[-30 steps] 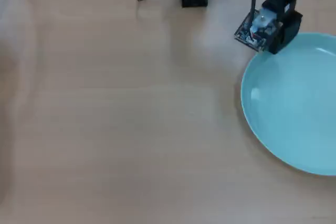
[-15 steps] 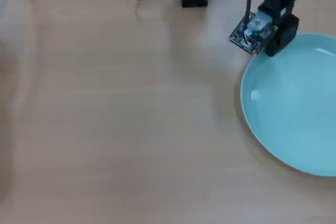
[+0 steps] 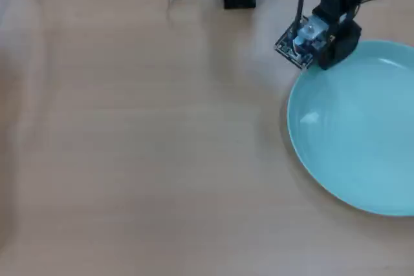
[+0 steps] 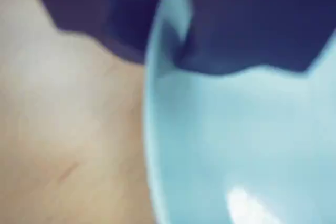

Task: Move the green bowl from right to left

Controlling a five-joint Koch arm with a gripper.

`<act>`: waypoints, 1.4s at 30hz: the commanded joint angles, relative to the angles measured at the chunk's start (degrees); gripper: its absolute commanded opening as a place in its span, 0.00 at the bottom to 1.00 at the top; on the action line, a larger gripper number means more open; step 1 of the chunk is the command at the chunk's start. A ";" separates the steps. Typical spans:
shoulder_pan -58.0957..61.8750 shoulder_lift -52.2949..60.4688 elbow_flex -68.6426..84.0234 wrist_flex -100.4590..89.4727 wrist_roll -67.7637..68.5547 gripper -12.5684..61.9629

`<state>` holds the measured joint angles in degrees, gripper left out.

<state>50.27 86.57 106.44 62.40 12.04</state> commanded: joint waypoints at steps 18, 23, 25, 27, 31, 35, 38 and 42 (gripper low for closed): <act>-0.09 7.65 -22.76 22.94 6.59 0.95; 10.28 8.96 -29.88 27.33 -2.72 0.95; 14.15 10.11 -31.46 27.33 -7.65 0.95; 18.46 11.78 -31.82 27.33 -10.72 0.95; 28.30 17.23 -30.76 27.33 -17.14 0.95; 36.65 21.88 -28.04 27.33 -21.97 0.95; 39.64 23.55 -24.26 26.81 -22.76 0.95; 42.45 26.98 -18.46 22.94 -23.99 0.95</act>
<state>91.85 109.69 89.56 88.51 -10.63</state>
